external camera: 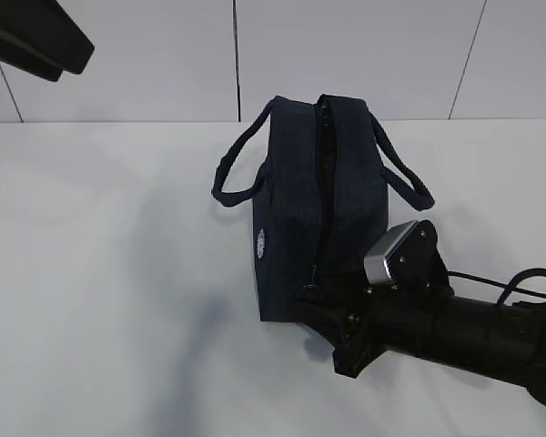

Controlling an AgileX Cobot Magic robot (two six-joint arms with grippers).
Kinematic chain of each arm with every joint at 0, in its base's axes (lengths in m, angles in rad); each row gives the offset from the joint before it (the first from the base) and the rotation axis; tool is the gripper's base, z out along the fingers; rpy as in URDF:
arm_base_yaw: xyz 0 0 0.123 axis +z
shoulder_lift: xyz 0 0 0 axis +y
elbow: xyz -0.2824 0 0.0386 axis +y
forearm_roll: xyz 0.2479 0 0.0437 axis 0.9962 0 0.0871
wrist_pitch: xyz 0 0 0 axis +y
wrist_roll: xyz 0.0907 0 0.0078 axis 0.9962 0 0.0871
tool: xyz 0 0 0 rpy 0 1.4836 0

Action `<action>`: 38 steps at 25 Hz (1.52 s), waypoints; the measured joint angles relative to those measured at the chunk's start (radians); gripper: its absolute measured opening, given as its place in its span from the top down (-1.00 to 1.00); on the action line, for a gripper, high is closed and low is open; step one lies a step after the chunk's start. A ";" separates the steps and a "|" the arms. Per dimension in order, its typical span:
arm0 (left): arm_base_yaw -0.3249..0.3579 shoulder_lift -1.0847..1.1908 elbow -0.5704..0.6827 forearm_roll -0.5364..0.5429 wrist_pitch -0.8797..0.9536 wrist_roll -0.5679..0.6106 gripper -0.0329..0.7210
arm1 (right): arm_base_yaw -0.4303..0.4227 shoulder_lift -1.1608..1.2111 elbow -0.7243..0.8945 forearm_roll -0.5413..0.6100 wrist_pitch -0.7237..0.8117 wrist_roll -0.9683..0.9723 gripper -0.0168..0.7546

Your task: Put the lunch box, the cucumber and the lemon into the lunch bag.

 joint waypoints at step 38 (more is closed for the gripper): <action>0.000 0.000 0.000 -0.002 0.000 0.000 0.29 | 0.000 0.002 -0.023 -0.031 0.041 0.132 0.00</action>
